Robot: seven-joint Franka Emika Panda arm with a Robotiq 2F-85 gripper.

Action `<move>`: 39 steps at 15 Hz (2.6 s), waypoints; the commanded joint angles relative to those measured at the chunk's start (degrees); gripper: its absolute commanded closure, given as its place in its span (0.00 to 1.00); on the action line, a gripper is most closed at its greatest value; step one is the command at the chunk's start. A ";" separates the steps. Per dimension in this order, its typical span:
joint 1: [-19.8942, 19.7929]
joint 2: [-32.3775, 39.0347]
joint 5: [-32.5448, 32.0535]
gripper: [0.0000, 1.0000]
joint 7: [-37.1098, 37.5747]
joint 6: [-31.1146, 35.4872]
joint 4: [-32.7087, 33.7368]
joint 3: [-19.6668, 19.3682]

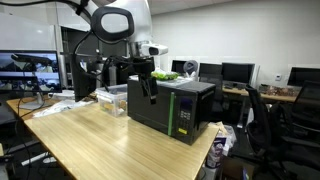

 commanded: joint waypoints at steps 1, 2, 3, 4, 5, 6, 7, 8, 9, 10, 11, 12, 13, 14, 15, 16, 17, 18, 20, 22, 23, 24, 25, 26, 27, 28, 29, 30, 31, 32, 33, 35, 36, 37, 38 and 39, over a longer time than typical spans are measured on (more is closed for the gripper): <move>-1.13 4.36 -2.96 0.00 -2.89 6.12 1.71 0.16; -1.26 5.31 -3.81 0.00 -3.39 7.59 2.14 0.06; -1.42 6.10 -4.04 0.00 -4.67 8.55 2.66 0.07; -1.66 6.54 -3.76 0.00 -6.45 9.30 3.09 0.22; -1.99 6.93 -3.32 0.00 -8.73 9.94 3.58 0.44; -2.29 7.32 -2.96 0.00 -10.60 10.46 4.07 0.65; -2.53 7.51 -2.72 0.00 -12.34 10.60 4.64 0.82; -2.80 7.64 -2.64 0.00 -14.34 10.47 5.24 1.01; -3.10 7.61 -2.44 0.00 -16.38 10.13 5.79 1.29; -3.31 7.58 -2.24 0.00 -18.37 9.88 6.32 1.50; -3.45 7.59 -2.05 0.00 -20.03 9.67 6.74 1.67; -3.62 7.69 -1.76 0.00 -21.57 9.28 7.19 1.93; -3.78 7.83 -1.46 0.00 -22.88 9.25 7.56 2.15; -3.83 8.03 -1.59 0.00 -23.79 9.52 7.89 2.24; -3.93 8.20 -1.03 0.00 -24.87 9.33 8.21 2.50; -4.04 8.38 -0.54 0.00 -25.96 9.11 8.50 2.78; -4.25 8.72 0.57 0.00 -27.16 8.71 8.85 3.28; -4.57 9.13 1.77 0.00 -28.79 8.52 9.23 3.88; -4.89 9.94 3.16 0.00 -31.26 8.42 9.87 4.73; -5.38 10.49 4.71 0.00 -33.08 8.22 10.50 5.63; -5.65 10.82 5.28 0.00 -34.00 8.04 10.93 6.04; -5.89 11.10 5.73 0.00 -34.77 7.90 11.31 6.35; -6.18 11.37 6.15 0.00 -35.36 7.62 11.78 6.67; -6.35 11.58 6.48 0.00 -35.75 7.58 12.08 6.85; -6.54 11.90 6.89 0.00 -36.13 7.15 12.63 7.00; -6.80 12.35 7.14 0.00 -36.30 6.78 13.24 7.18; -7.05 12.78 7.53 0.00 -36.36 6.08 13.94 7.36; -7.19 13.01 7.60 0.00 -36.39 5.72 14.33 7.41; -7.35 13.20 7.73 0.00 -36.48 5.43 14.67 7.59; -7.49 13.53 7.76 0.00 -36.38 4.93 15.15 7.73; -7.56 13.90 7.72 0.00 -36.19 4.43 15.64 7.81; -7.61 14.38 7.87 0.00 -36.00 3.35 16.44 8.01; -7.62 14.56 7.91 0.00 -36.00 3.04 16.71 8.13; -7.57 14.63 7.86 0.00 -36.01 2.85 16.86 8.26; -7.60 14.80 7.89 0.00 -36.03 2.58 17.16 8.44; -7.76 14.79 8.05 0.02 -36.23 2.46 17.29 8.82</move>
